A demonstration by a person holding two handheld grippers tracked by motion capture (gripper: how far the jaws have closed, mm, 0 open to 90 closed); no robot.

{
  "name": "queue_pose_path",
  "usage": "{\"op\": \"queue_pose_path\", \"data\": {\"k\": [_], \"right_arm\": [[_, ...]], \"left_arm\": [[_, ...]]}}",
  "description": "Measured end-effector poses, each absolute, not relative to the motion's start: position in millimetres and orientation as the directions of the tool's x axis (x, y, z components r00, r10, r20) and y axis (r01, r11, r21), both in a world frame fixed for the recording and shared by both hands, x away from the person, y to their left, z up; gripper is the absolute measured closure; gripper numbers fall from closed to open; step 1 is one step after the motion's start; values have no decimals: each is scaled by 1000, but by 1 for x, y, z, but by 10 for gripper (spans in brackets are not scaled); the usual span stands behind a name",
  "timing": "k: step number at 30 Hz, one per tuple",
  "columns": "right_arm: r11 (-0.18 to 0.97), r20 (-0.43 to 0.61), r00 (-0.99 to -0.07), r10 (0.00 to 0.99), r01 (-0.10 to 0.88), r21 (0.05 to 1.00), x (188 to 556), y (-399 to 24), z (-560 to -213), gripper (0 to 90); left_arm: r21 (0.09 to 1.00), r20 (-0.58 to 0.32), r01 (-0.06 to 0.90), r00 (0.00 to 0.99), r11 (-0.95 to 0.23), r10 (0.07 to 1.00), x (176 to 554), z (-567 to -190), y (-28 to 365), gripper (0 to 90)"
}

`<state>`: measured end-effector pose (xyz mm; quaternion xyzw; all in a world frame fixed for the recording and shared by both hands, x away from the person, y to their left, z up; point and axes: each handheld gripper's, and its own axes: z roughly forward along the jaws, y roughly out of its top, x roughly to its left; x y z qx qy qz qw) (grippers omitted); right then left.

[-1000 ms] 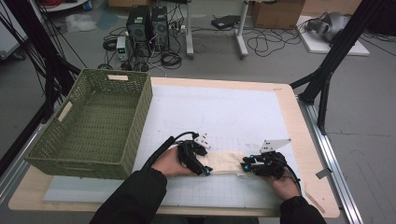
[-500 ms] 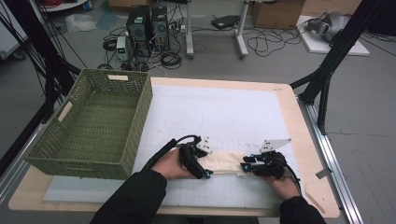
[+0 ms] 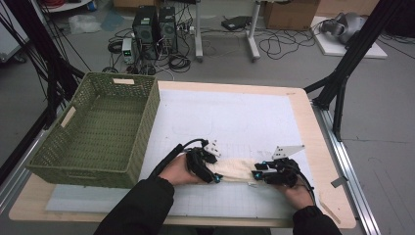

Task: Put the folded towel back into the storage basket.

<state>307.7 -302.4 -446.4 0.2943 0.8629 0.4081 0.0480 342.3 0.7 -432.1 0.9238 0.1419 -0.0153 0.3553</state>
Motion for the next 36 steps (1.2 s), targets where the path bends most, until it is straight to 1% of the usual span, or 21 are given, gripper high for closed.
{"op": "queue_pose_path", "data": {"k": [2,4,6,7,9,11,13,14,15,17,19,21,24,28,31,36], "right_arm": [[494,158,-822,548,470,732,308,-303,-446,619],[491,164,-822,545,471,733,308,-303,-447,619],[491,162,-822,546,471,733,308,-303,-447,619],[491,163,-822,546,472,732,308,-303,-447,619],[490,164,-821,547,473,732,308,-302,-447,619],[488,163,-820,549,473,733,308,-302,-447,619],[488,168,-818,551,479,730,308,-303,-447,619],[488,168,-818,550,479,730,308,-303,-447,619],[487,168,-818,551,478,731,308,-302,-447,619],[488,169,-818,551,479,730,308,-303,-447,619],[487,169,-818,550,479,731,308,-302,-447,619],[488,169,-818,550,479,729,308,-303,-447,619],[489,167,-820,548,476,731,308,-303,-447,619],[491,162,-822,546,470,733,308,-303,-447,619],[496,156,-824,545,467,732,307,-303,-446,619],[513,134,-827,546,457,727,306,-301,-444,619]], "left_arm": [[645,-161,292,955,-706,248,346,-430,4,316],[641,-151,298,953,-707,264,347,-427,6,317],[669,-142,294,952,-683,271,347,-422,8,320],[668,-142,298,951,-682,276,348,-422,8,319],[680,-180,313,948,-663,263,349,-419,10,317],[688,-178,304,951,-659,253,349,-416,12,324],[705,-226,327,945,-629,238,349,-414,15,326],[720,-234,327,945,-612,229,351,-412,18,339],[724,-212,323,945,-610,248,351,-411,19,357],[705,-184,332,939,-627,291,353,-414,17,343],[673,-184,338,938,-658,293,354,-422,12,349],[637,-162,332,940,-695,301,354,-430,5,350],[638,-125,301,949,-709,291,351,-432,1,329],[632,-123,288,954,-719,273,346,-432,-1,268],[634,-102,266,960,-726,262,344,-434,-2,230],[632,-58,233,965,-739,254,341,-434,-3,244]]}}
